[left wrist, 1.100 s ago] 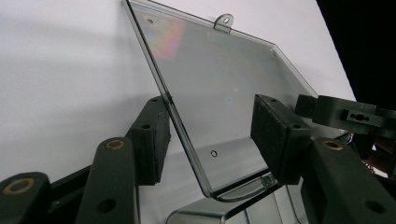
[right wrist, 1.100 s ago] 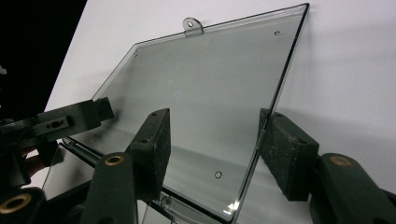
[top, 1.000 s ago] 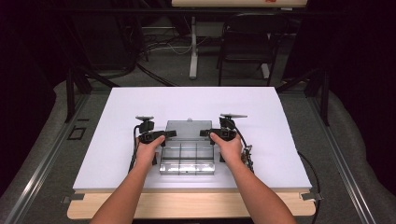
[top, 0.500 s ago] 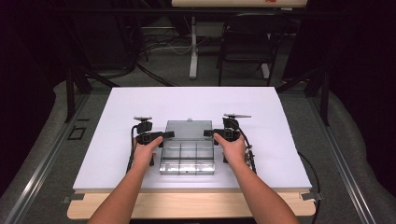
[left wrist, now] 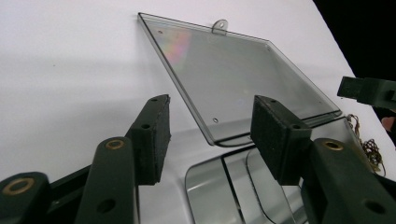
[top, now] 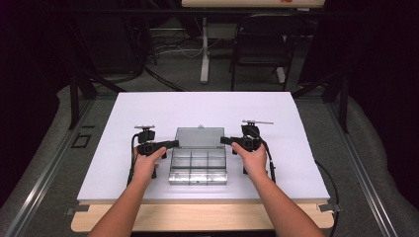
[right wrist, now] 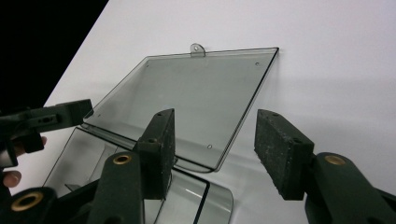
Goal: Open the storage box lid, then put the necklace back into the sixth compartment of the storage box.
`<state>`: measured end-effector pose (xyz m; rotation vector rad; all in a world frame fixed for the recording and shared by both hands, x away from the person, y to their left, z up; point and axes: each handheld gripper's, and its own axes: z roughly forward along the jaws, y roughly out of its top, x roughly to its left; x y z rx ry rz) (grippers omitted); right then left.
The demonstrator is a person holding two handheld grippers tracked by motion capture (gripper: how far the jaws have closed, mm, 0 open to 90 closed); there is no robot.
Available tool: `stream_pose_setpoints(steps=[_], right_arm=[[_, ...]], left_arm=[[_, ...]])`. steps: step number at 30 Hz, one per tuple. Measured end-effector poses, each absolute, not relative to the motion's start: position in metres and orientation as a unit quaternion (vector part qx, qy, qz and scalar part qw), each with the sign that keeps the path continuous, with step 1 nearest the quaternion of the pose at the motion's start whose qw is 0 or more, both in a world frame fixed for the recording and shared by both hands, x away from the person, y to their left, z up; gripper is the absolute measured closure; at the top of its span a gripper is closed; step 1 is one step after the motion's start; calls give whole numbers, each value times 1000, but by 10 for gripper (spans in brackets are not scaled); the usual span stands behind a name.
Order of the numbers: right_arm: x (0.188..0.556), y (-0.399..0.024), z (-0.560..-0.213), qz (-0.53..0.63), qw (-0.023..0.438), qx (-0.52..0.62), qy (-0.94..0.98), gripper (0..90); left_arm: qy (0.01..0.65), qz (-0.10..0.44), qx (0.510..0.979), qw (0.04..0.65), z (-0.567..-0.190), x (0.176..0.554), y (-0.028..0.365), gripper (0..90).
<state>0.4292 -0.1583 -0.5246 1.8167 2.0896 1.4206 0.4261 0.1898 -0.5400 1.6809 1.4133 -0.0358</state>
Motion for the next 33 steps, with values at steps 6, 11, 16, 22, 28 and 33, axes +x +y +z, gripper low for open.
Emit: stream_pose_setpoints(steps=[6,11,16,22,28,33], right_arm=[[418,-161,-521,457,16,567,685,485],[409,-163,-518,470,34,547,692,510],[402,-167,-517,468,43,535,702,515],[393,-172,-512,466,57,521,713,516],[382,-175,-510,448,73,508,732,524],[373,-177,-511,435,89,498,745,530]], left_arm=[[561,1,693,452,-535,420,189,473],[553,14,701,451,-531,415,191,463],[547,10,703,455,-530,409,193,472],[537,11,705,462,-528,402,195,486],[532,20,712,457,-527,393,198,489],[532,22,707,466,-527,385,202,489]])
